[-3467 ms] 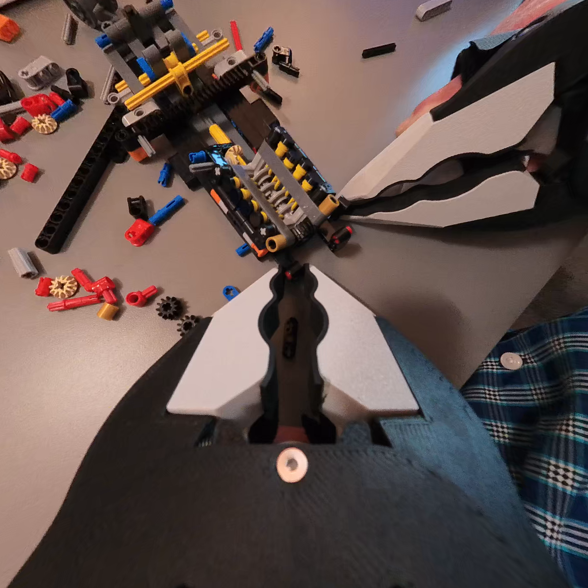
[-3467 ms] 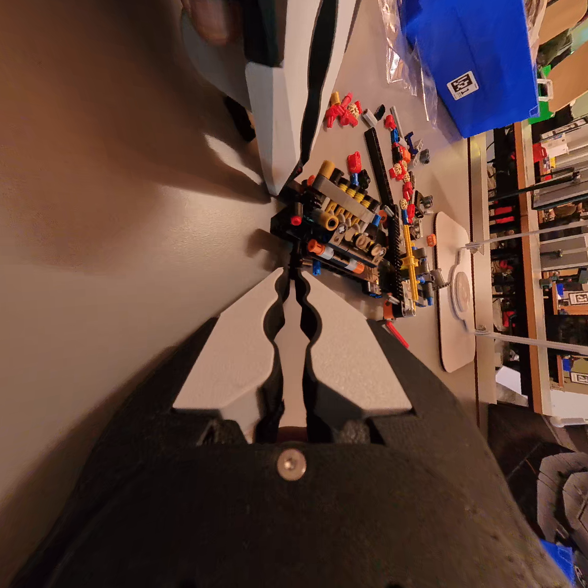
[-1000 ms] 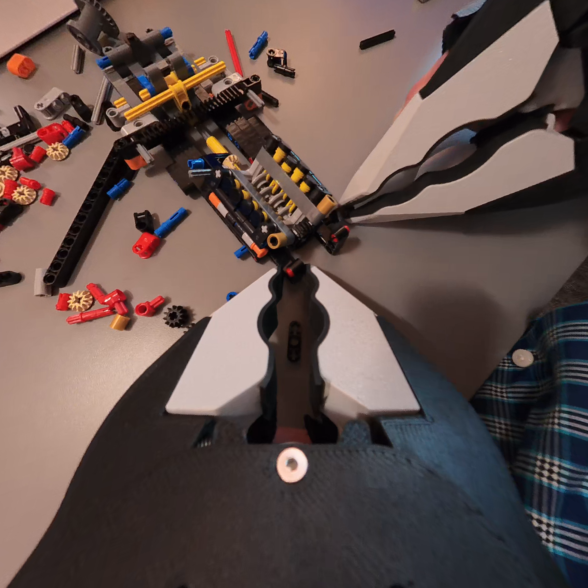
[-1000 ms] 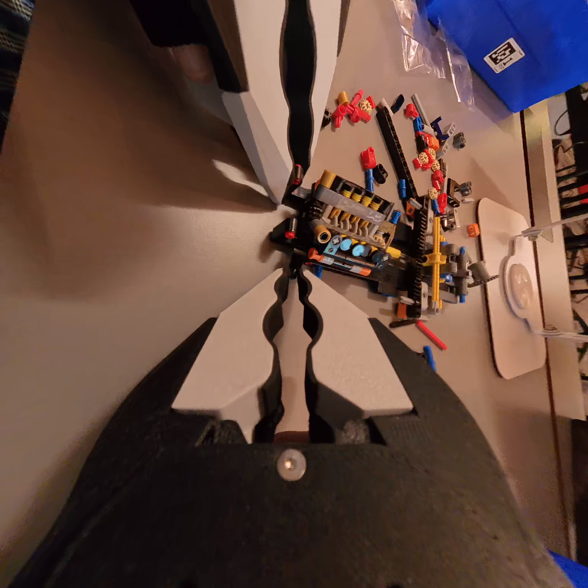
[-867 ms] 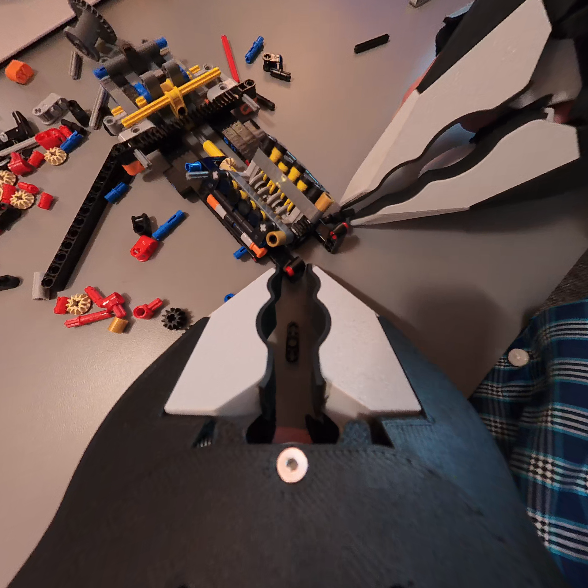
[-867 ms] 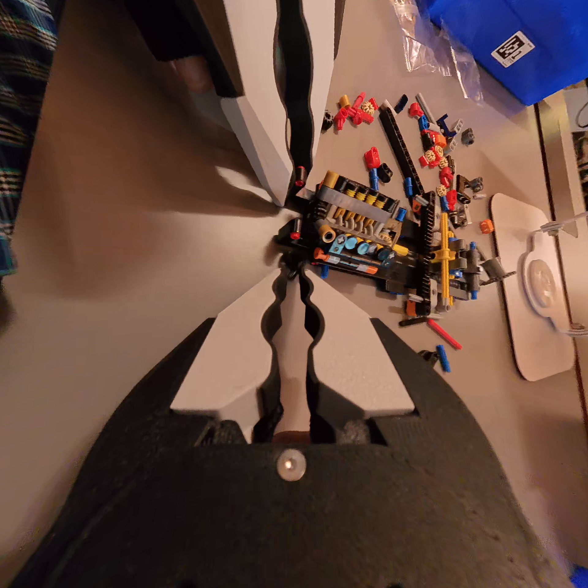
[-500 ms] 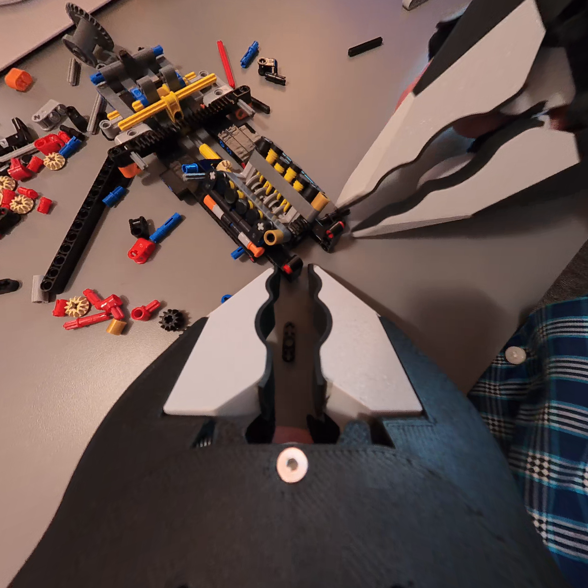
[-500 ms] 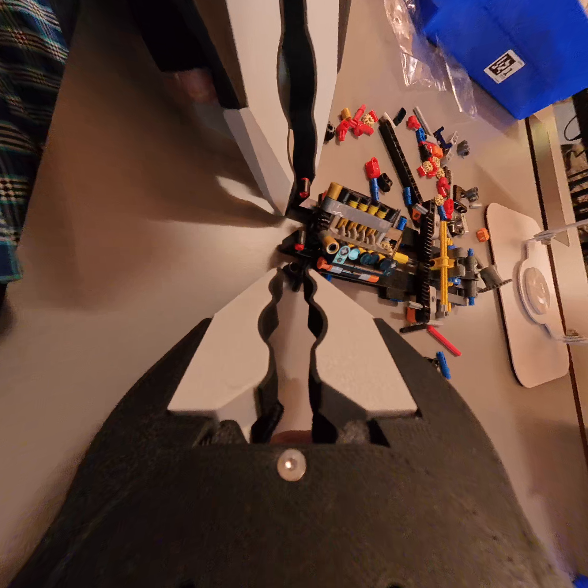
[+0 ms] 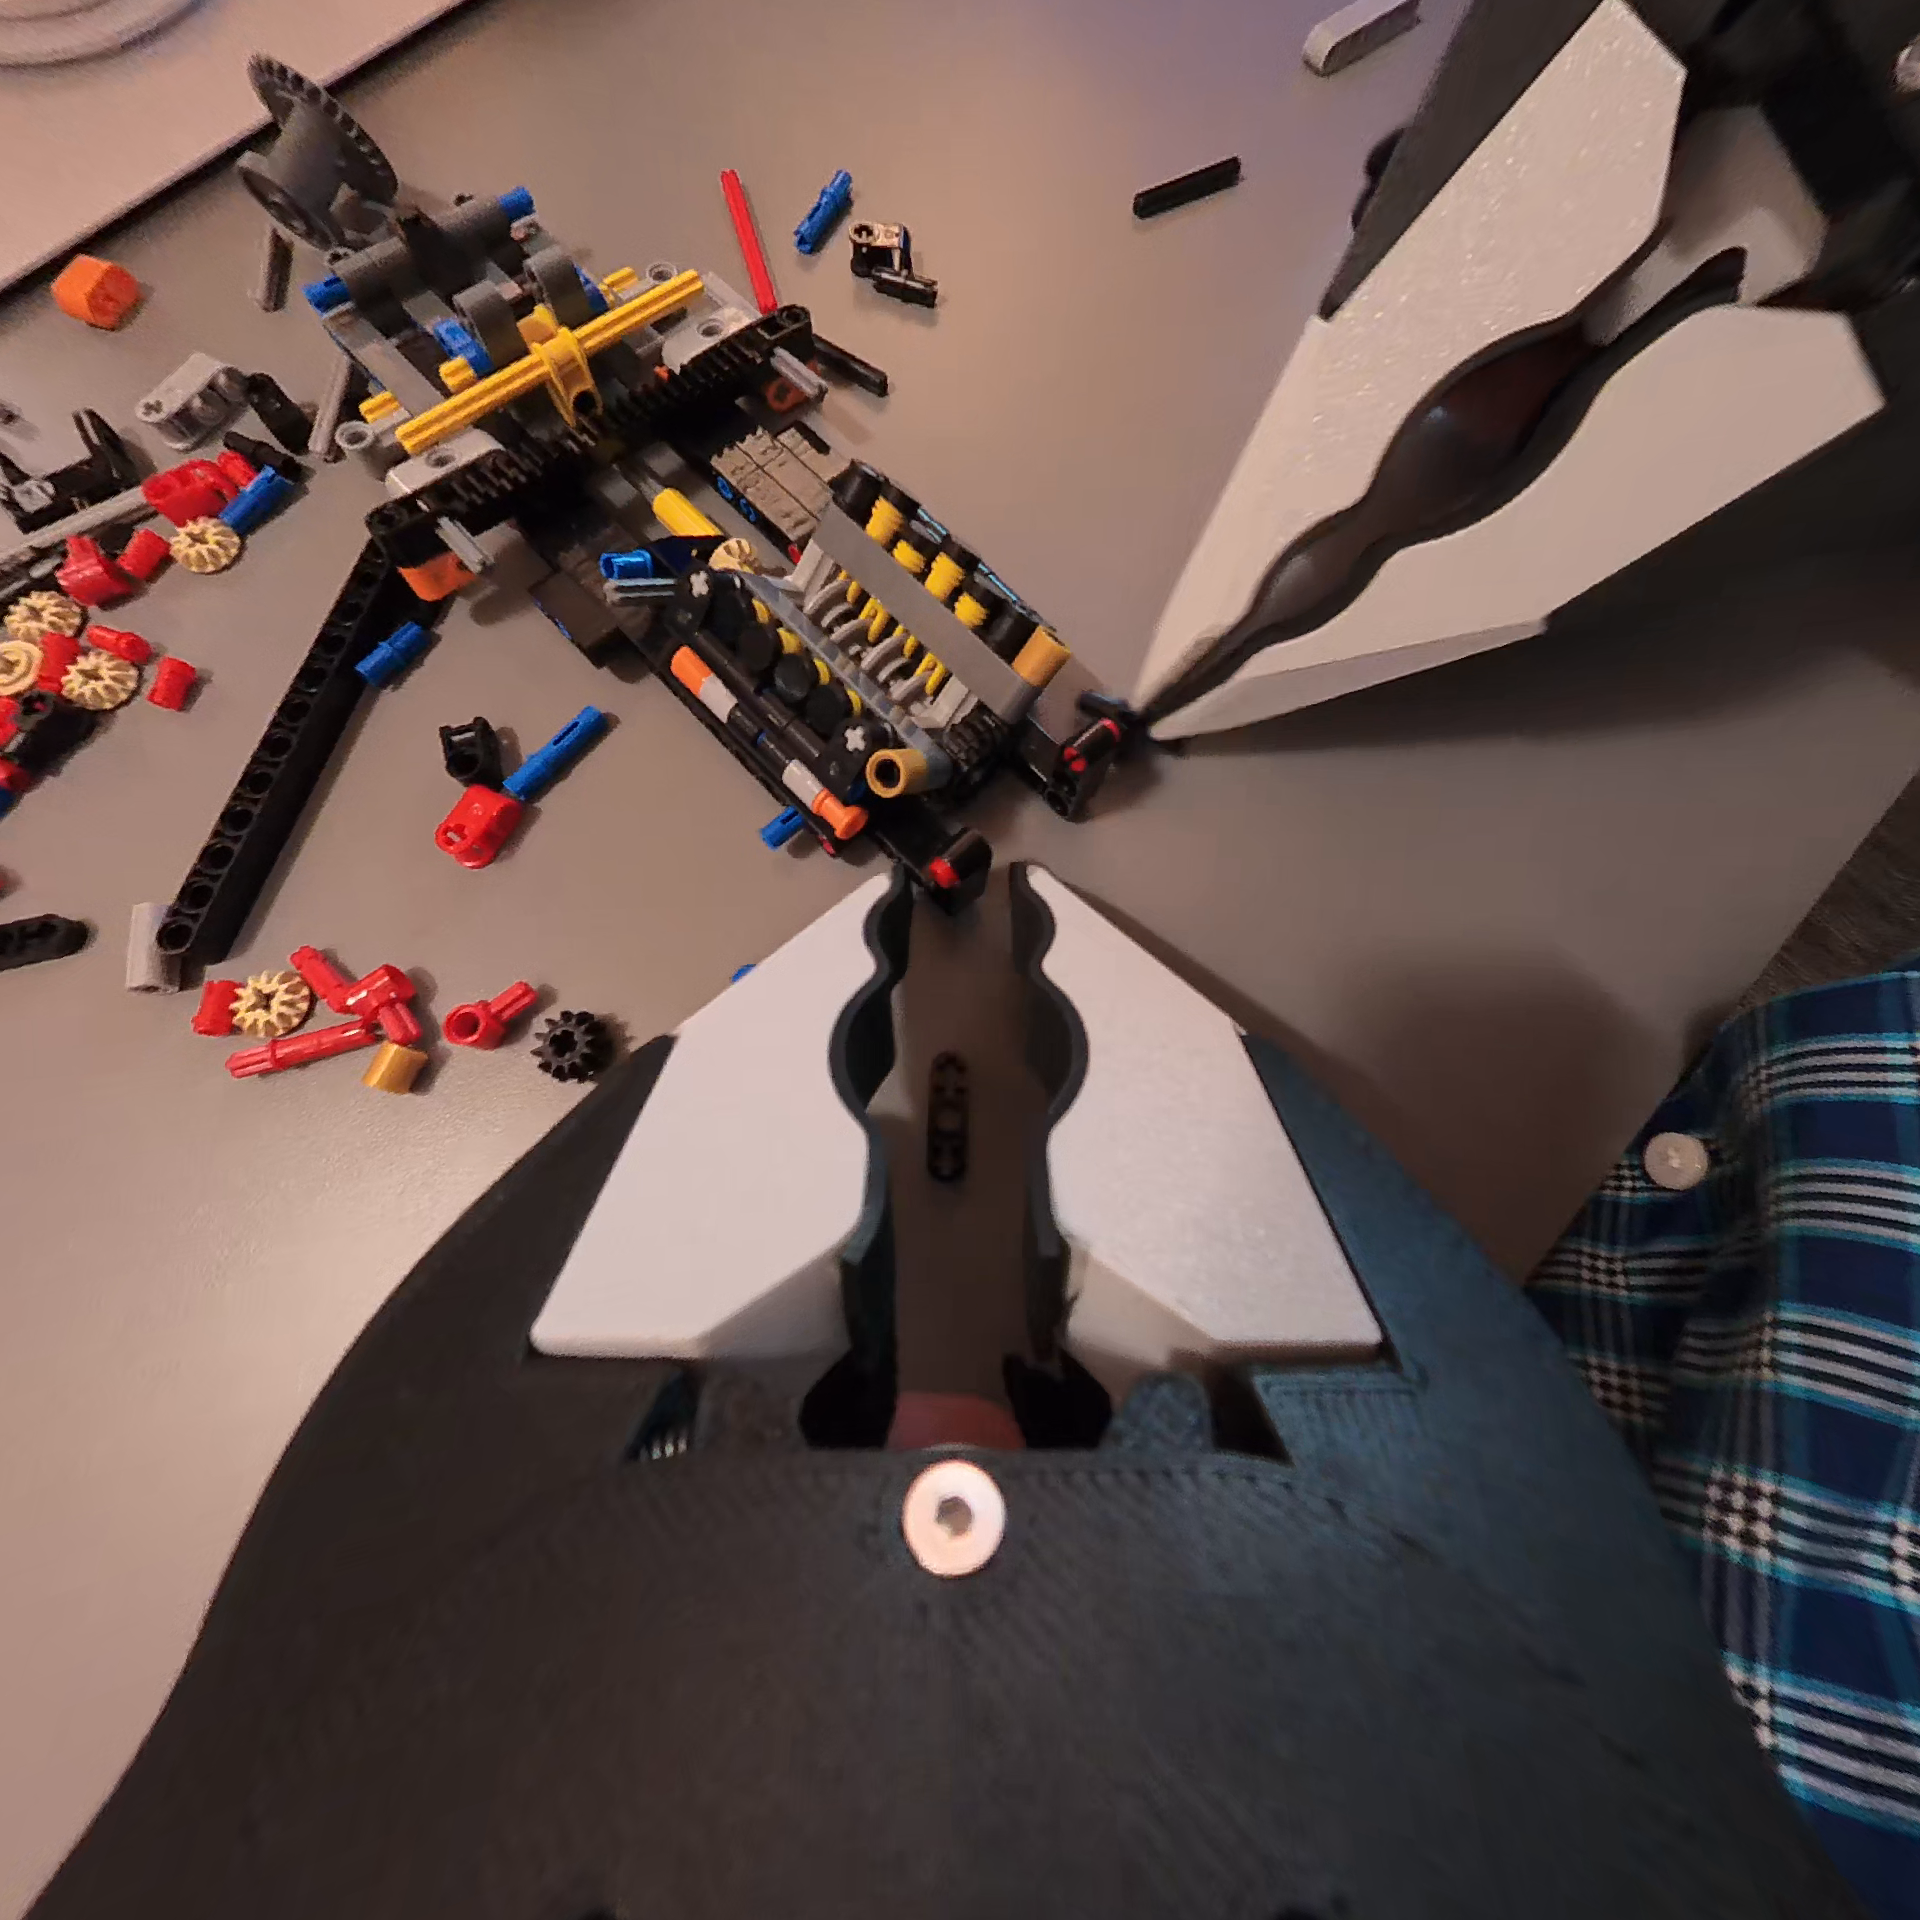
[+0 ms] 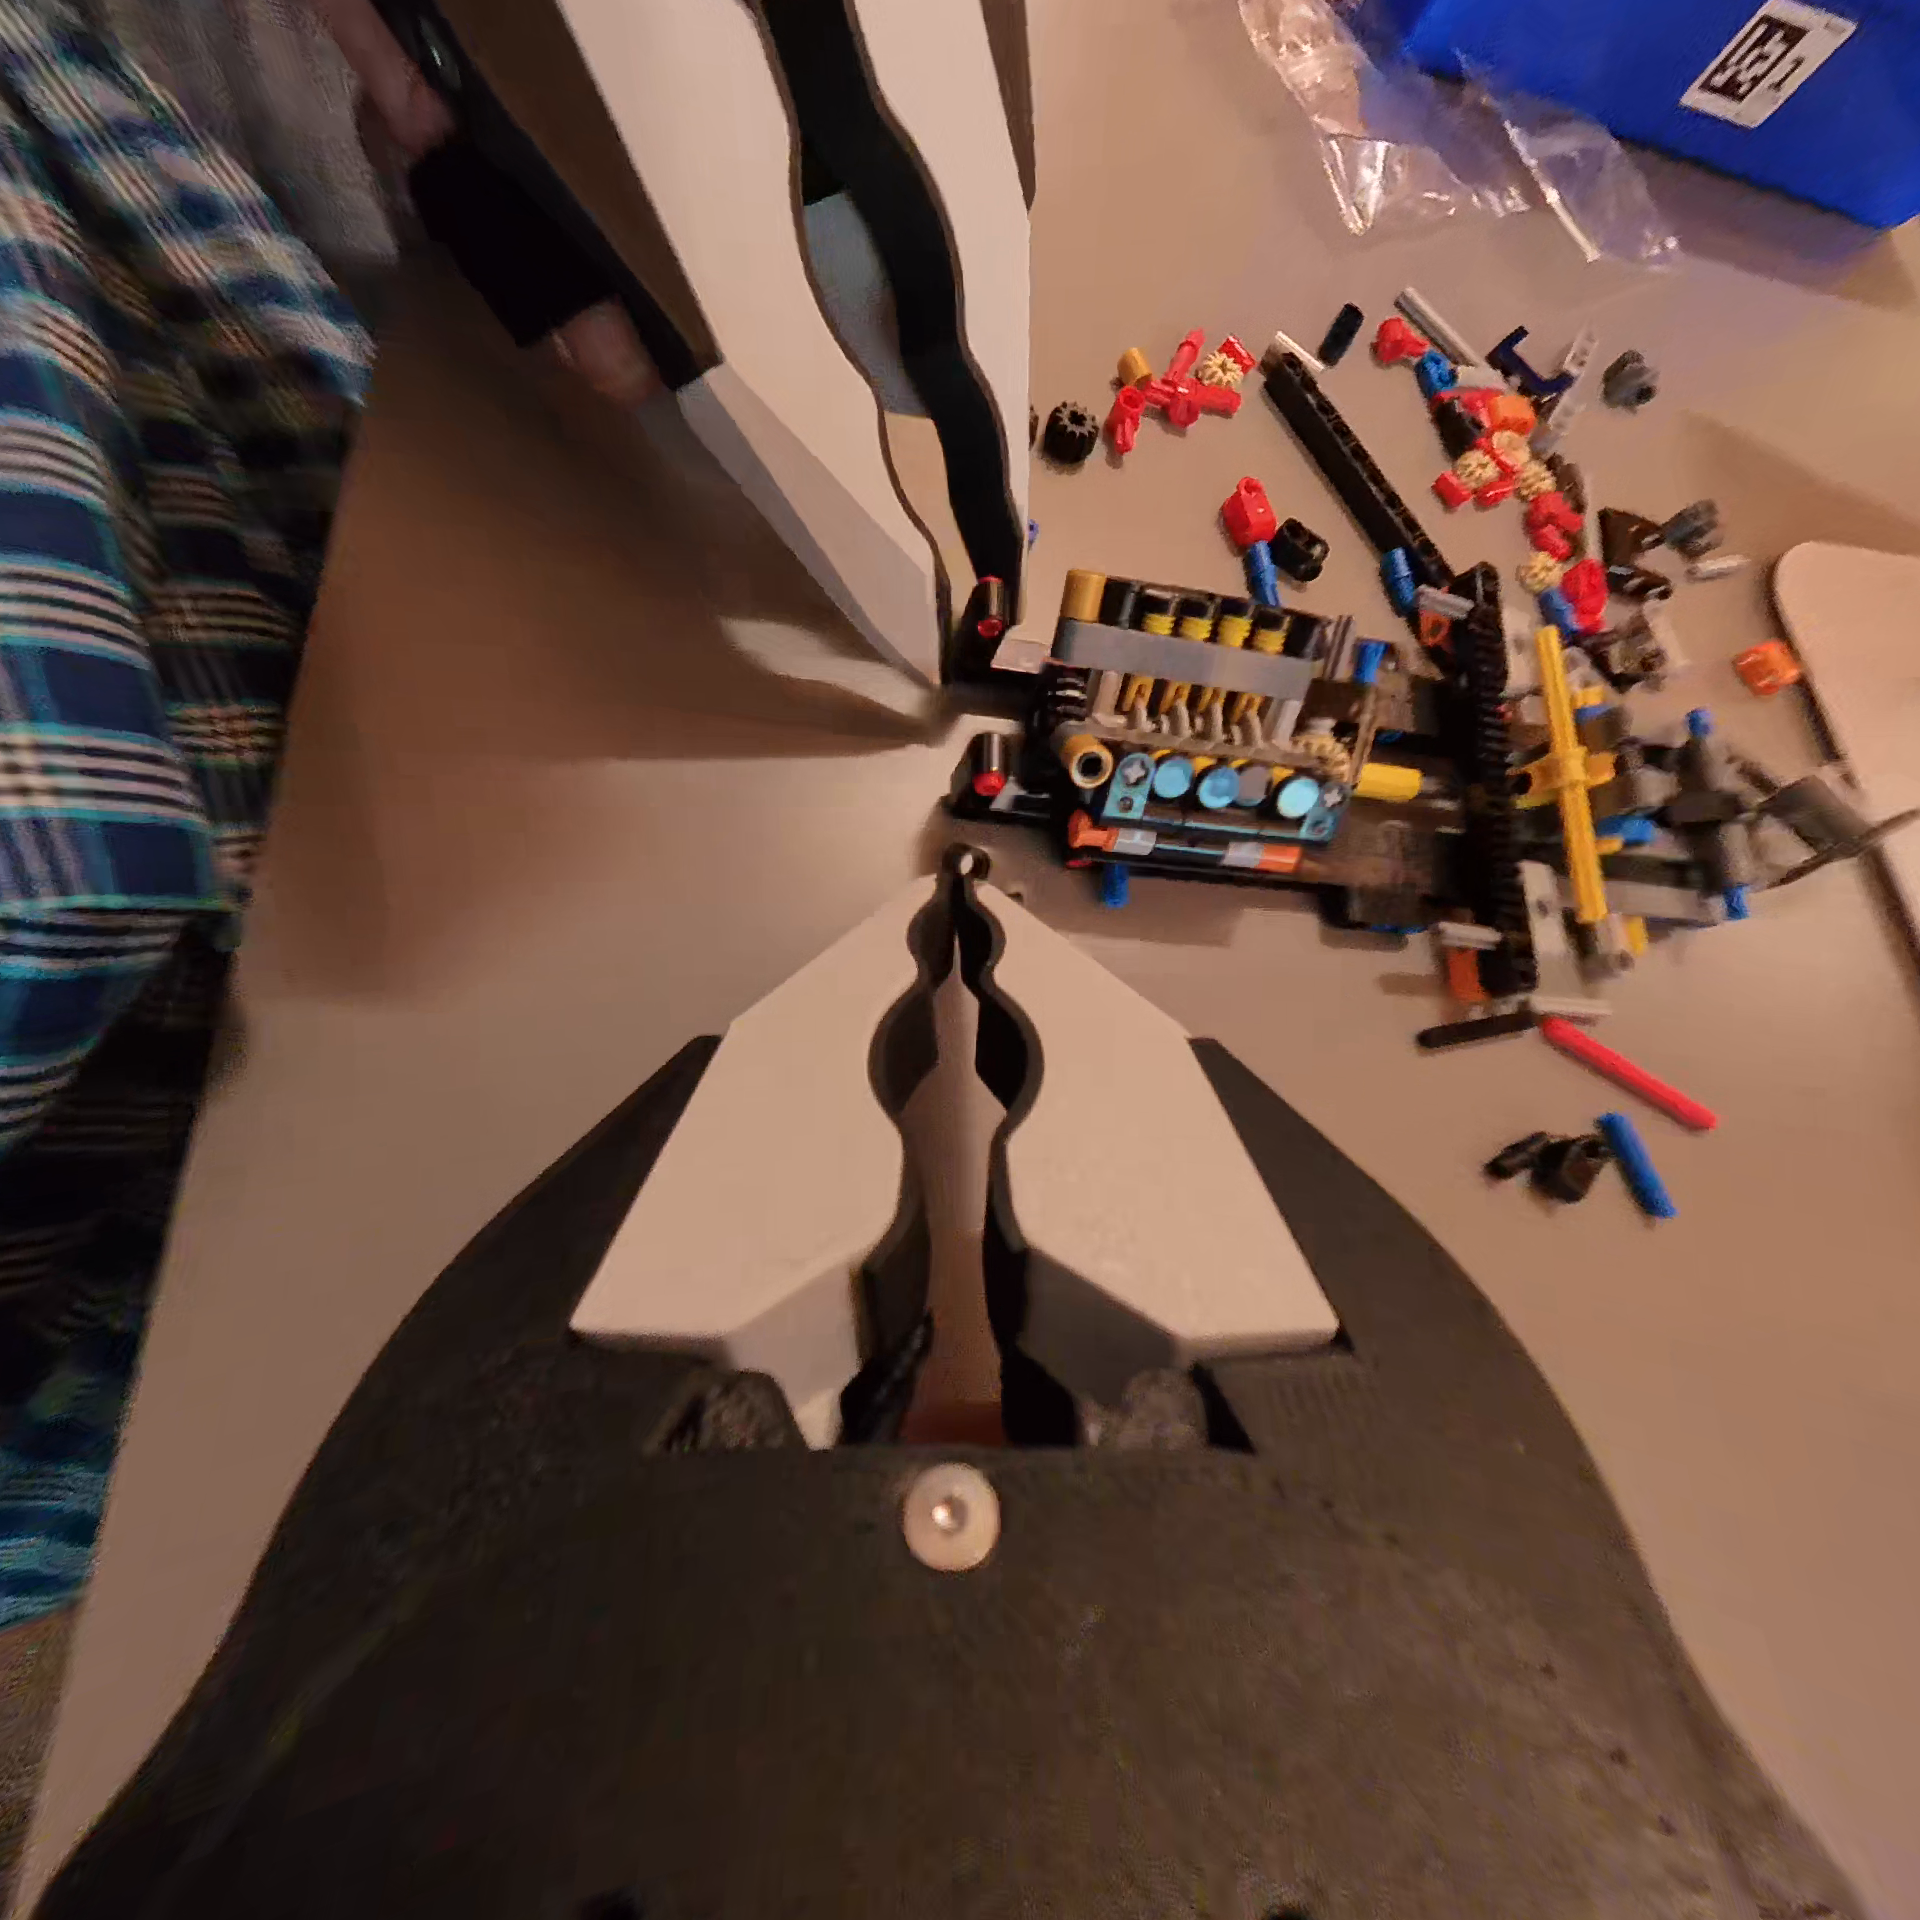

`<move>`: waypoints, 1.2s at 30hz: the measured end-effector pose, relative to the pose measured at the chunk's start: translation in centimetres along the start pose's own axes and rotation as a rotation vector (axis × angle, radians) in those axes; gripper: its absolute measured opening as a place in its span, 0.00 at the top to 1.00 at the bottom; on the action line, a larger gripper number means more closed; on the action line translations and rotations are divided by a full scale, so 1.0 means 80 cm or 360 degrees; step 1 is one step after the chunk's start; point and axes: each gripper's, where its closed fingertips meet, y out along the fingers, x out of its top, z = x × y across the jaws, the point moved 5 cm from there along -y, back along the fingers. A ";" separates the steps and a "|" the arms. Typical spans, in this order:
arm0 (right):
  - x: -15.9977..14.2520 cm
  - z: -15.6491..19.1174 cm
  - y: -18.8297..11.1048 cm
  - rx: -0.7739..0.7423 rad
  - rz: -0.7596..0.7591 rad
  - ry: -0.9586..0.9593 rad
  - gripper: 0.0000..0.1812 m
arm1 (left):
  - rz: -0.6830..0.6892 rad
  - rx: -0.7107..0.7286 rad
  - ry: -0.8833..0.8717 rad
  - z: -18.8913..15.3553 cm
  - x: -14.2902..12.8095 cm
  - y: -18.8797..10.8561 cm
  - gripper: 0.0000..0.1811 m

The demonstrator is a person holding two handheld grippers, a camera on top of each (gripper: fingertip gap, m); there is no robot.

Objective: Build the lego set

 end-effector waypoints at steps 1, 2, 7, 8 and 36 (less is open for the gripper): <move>-0.001 0.001 -0.003 0.0031 -0.0022 0.0061 1.00 | -0.0008 0.0010 0.0006 0.000 0.000 -0.002 0.90; -0.003 0.000 -0.006 0.0042 -0.0037 0.0110 1.00 | -0.0028 0.0030 0.0018 0.000 0.002 -0.005 0.89; -0.003 0.000 -0.027 0.0174 -0.0157 0.0293 1.00 | -0.0181 0.0168 0.0279 -0.014 0.019 -0.028 0.85; -0.003 0.001 -0.031 0.0208 -0.0186 0.0315 1.00 | -0.0208 0.0158 0.0356 -0.024 0.025 -0.030 0.85; 0.001 0.001 -0.065 0.0561 -0.0467 0.0365 1.00 | -0.0268 -0.0170 0.0729 -0.096 0.045 0.024 0.97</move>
